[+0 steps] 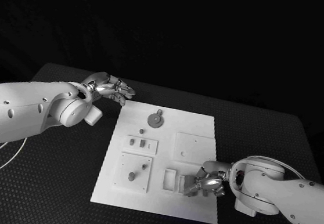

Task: Assemble the parts on the task board

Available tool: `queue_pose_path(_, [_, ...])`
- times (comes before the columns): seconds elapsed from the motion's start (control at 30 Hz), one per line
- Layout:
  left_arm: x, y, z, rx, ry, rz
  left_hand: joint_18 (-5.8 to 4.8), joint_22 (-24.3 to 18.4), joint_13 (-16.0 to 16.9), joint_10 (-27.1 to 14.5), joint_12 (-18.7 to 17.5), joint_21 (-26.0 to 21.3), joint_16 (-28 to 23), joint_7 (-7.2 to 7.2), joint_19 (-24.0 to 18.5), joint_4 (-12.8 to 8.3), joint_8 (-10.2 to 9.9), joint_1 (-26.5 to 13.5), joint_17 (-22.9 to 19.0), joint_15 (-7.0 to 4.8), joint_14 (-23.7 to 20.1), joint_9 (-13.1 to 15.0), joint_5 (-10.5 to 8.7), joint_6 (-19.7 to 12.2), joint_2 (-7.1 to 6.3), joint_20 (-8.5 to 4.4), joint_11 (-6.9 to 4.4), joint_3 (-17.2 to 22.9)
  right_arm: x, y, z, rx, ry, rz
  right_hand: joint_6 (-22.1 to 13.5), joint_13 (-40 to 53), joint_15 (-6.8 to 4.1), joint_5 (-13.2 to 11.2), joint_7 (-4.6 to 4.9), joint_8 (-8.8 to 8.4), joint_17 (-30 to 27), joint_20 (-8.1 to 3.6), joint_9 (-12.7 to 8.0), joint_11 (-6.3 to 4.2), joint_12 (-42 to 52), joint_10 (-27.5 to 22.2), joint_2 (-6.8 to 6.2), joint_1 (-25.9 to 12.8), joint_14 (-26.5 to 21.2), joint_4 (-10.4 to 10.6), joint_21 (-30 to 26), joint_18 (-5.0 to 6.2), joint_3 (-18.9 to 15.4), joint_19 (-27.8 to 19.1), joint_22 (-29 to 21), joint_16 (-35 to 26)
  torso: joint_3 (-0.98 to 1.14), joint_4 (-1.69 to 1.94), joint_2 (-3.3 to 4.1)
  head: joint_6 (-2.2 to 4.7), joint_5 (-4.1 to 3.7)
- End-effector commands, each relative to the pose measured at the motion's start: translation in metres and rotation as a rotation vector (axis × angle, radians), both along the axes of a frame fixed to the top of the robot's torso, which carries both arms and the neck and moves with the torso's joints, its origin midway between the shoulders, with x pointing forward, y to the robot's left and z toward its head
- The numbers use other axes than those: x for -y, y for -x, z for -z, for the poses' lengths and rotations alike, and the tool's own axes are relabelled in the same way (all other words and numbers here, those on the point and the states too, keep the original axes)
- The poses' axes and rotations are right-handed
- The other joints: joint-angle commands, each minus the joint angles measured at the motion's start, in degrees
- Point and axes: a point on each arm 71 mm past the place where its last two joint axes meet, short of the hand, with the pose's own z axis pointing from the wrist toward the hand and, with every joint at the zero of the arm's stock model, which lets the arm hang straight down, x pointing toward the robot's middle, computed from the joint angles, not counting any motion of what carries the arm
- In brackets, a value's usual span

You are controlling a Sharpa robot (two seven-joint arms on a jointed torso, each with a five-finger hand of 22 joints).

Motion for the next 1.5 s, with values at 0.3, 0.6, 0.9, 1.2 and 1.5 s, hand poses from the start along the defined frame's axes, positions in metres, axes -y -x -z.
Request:
queue_pose_path(0.3, [0.001,0.0,-0.002,0.002,0.009,0.009,1.02,0.06,0.02,-0.48,-0.14,-0.23,-0.35,0.01,0.02,0.35,0.29,-0.65,0.1,0.3,-0.03,-0.08,-0.35,-0.45,0.14,0.5,-0.02,-0.02,-0.004,-0.002,0.001,0.04,-0.026,0.057,-2.48,-1.7,0.79,-0.15,1.48,-2.6,-1.19,0.07,-1.46,1.13,-2.4,-2.51,-1.76,-3.24,-0.9,1.43,-0.86,6.16,0.53,-0.17,-0.4,-0.6,-0.01,-0.02,0.0,-0.21,0.21])
queue_pose_path(0.6, [0.001,0.0,-0.002,0.0,0.009,0.009,1.02,0.08,0.03,-0.49,-0.14,-0.26,-0.38,0.03,0.02,0.5,0.3,-0.76,0.14,0.31,-0.03,-0.09,-0.35,-0.48,0.15,0.51,-0.01,-0.04,-0.003,-0.003,0.002,0.042,-0.014,0.071,-2.44,-1.66,0.99,-0.15,1.66,-3.07,-1.43,-0.25,-1.75,1.32,-2.4,-2.72,-1.02,-3.19,-0.91,2.91,-0.93,6.16,2.78,-0.02,-0.43,-0.59,-0.02,0.0,-0.02,-0.38,0.33])
queue_pose_path(0.9, [0.001,0.0,-0.002,-0.002,0.008,0.008,1.03,0.09,0.03,-0.5,-0.14,-0.28,-0.4,0.03,0.03,0.62,0.3,-0.83,0.18,0.31,-0.03,-0.1,-0.33,-0.49,0.18,0.5,-0.01,-0.04,0.001,-0.002,0.002,0.012,-0.049,0.116,-0.68,-1.18,0.76,-0.16,1.33,-2.39,-1.54,0.29,-1.32,1.02,-1.75,-1.98,7.81,-0.06,-0.91,-4.93,-0.2,6.16,1.88,-0.24,0.12,-0.37,-0.03,0.02,-0.02,-0.5,0.38])
queue_pose_path(1.2, [0.0,0.0,-0.002,-0.004,0.008,0.007,1.04,0.1,0.03,-0.5,-0.14,-0.3,-0.42,0.02,0.02,0.65,0.32,-0.8,0.21,0.3,-0.03,-0.11,-0.31,-0.49,0.2,0.49,-0.02,-0.01,0.003,0.0,-0.01,-0.031,-0.146,0.17,1.63,-1.06,0.24,-0.15,0.65,-1.68,-1.83,1.08,-1.08,0.41,-1.47,-0.96,11.45,-1.18,-0.94,-9.18,-0.08,6.16,0.73,-0.37,0.19,-0.29,-0.02,-0.03,-0.04,-0.54,0.53])
queue_pose_path(1.5, [-0.001,0.0,-0.002,-0.005,0.007,0.008,1.05,0.13,0.03,-0.51,-0.13,-0.32,-0.45,0.02,0.01,0.64,0.33,-0.77,0.25,0.3,-0.04,-0.12,-0.31,-0.5,0.05,0.49,-0.02,-0.04,-0.013,0.002,-0.021,-0.039,-0.189,0.155,2.33,-1.11,-0.01,-0.15,0.39,-1.58,-2.25,1.27,-1.11,0.15,-1.49,-0.64,10.96,0.81,-1.11,-9.24,0.09,6.16,1.06,-0.5,0.33,-0.35,-0.02,-0.02,-0.04,-0.25,0.15])
